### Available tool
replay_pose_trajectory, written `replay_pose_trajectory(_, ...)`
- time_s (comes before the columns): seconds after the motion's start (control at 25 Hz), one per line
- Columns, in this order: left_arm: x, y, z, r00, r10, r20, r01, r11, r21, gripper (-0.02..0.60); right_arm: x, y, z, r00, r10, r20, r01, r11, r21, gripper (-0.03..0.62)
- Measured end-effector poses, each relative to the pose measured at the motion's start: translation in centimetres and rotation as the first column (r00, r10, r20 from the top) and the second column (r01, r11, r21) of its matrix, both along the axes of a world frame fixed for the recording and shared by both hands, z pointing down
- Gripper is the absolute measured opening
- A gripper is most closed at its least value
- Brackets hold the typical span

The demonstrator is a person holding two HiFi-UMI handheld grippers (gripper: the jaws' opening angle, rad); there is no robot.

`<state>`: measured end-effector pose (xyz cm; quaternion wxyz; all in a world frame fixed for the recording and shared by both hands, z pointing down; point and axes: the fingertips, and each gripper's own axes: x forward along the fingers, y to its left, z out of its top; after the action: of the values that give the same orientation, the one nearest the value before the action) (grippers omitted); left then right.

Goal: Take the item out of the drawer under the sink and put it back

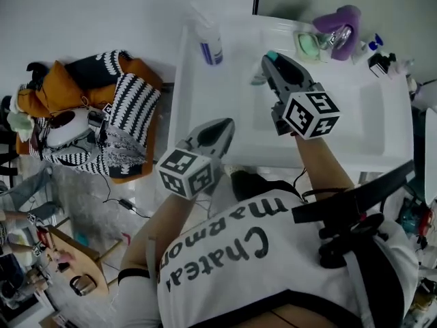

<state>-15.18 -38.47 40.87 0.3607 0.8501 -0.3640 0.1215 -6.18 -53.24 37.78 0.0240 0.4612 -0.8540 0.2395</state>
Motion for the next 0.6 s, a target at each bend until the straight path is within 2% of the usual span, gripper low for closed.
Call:
replay_pose_trajectory(0.44,0.3,-3.4,2.1,0.998,0.060,0.027,-0.058,0.996,-0.063,0.009,-1.2,-5.3,4.5,1.000,0.009,0.025,-0.008,1.000,-0.030,0.101)
replay_pose_trajectory(0.6,0.3,-3.4,2.6,0.993,0.095,0.072,-0.089,0.993,-0.084,0.009,-1.6,-6.7,5.9,1.000,0.007,0.019,-0.006,0.999,-0.044,0.101)
